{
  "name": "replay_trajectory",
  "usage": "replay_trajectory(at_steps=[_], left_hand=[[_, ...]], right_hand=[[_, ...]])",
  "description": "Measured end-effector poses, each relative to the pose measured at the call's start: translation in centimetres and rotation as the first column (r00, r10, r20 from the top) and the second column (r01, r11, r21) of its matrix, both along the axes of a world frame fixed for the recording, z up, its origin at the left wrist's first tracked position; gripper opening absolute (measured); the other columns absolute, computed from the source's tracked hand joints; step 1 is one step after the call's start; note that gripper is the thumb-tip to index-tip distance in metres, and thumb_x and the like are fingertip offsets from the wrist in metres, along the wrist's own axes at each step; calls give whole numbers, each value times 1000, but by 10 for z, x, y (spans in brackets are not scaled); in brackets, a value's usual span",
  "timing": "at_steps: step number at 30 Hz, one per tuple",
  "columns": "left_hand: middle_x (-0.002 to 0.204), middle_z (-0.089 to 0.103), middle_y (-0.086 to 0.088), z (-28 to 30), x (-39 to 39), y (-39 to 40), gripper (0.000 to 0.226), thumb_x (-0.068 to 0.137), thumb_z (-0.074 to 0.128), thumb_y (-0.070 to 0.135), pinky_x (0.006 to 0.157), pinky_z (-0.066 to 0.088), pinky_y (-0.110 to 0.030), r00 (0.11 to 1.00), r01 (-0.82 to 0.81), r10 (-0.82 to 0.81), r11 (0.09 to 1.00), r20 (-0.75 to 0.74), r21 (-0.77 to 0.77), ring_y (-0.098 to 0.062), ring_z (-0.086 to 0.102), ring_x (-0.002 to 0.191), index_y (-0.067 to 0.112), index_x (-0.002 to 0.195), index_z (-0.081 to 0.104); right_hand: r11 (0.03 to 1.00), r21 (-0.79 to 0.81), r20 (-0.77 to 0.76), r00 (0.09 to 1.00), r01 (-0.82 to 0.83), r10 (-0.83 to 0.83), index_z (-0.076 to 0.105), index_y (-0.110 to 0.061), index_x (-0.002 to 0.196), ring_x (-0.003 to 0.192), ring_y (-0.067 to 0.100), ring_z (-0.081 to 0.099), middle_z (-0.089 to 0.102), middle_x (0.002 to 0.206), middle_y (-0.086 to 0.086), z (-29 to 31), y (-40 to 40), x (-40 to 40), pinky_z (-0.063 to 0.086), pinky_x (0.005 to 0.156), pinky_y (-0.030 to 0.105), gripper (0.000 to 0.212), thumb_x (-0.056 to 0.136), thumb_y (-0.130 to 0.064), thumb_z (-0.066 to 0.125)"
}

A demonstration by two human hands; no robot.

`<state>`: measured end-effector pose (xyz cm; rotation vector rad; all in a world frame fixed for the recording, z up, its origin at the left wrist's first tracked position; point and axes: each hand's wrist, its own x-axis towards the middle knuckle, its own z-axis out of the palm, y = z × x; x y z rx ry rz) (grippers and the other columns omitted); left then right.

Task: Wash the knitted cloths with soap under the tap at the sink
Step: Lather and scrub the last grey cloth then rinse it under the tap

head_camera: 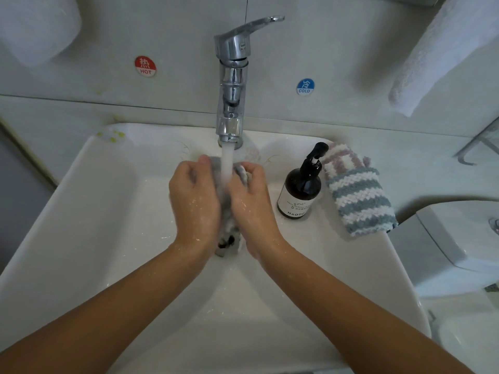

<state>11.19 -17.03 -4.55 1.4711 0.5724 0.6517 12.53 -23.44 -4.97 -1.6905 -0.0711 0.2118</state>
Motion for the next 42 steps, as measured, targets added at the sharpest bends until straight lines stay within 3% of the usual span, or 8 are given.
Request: replay_trajectory(at_steps=[8, 14, 18, 21, 27, 33, 37, 42], left_hand=[[83, 59, 11, -4, 2, 2, 5, 101, 47, 25, 62, 47, -14, 997, 69, -68, 996, -24, 56, 9, 56, 63, 21, 102, 48], [95, 64, 7, -6, -3, -6, 20, 101, 40, 43, 72, 59, -41, 949, 259, -261, 965, -177, -35, -13, 66, 85, 26, 110, 46], [87, 66, 9, -5, -6, -9, 28, 97, 38, 54, 51, 53, -25, 942, 262, -263, 964, -210, -32, -4, 64, 68, 29, 103, 50], [84, 66, 11, -5, -6, -7, 23, 97, 42, 54, 69, 58, -35, 970, 174, -171, 985, -172, 1, -5, 65, 76, 34, 94, 53], [65, 59, 11, 1, -3, -5, 30, 98, 47, 42, 61, 44, -24, 992, 66, -61, 997, -110, 43, 2, 56, 58, 25, 74, 54], [57, 56, 4, -3, 1, -3, 40, 96, 55, 35, 57, 45, -28, 994, 87, -89, 996, -59, -36, -8, 51, 53, 7, 68, 58], [61, 59, 2, -3, 1, 2, 40, 96, 54, 36, 60, 48, -30, 995, 93, -94, 996, -41, -7, -11, 55, 58, 7, 70, 59], [82, 64, 5, -4, 2, 6, 22, 98, 49, 40, 71, 53, -32, 987, 127, -130, 991, -93, -42, -9, 63, 72, 19, 93, 54]], right_hand=[[999, 17, 63, 997, 50, -51, 52, -41, 103, 84, 13, 66, 65, 93, -7, 1, 0, -2, 57, 82, 47, 15, 95, -29, 55], [954, 276, -34, 993, 118, -113, 54, -22, 97, 71, 7, 63, 62, 91, 1, 11, -11, 7, 50, 58, 22, 37, 89, 9, 38], [950, 298, -46, 995, 94, -84, 55, -20, 98, 69, 6, 61, 61, 85, -2, 11, -13, 5, 48, 55, 21, 28, 89, 4, 44], [979, 203, -47, 999, 23, -14, 56, -24, 93, 78, 11, 63, 63, 88, -1, 10, -10, 2, 52, 57, 28, 4, 92, -21, 57], [996, 44, 31, 997, 75, -77, 59, -15, 74, 73, 23, 63, 63, 73, 5, 4, -1, 1, 53, 74, 45, 36, 93, -45, 55], [987, 138, -87, 994, 85, -74, 61, -3, 87, 76, 18, 61, 62, 78, 11, 7, -1, -3, 53, 76, 44, 43, 93, -44, 52], [990, 138, -70, 997, 37, -27, 54, -29, 108, 89, 13, 64, 66, 98, -5, 4, -3, -3, 54, 83, 39, 13, 98, -35, 48], [989, 114, -71, 993, -90, 99, 63, -34, 98, 94, 15, 68, 70, 95, -4, 7, -8, 0, 56, 89, 41, 23, 88, -14, 58]])
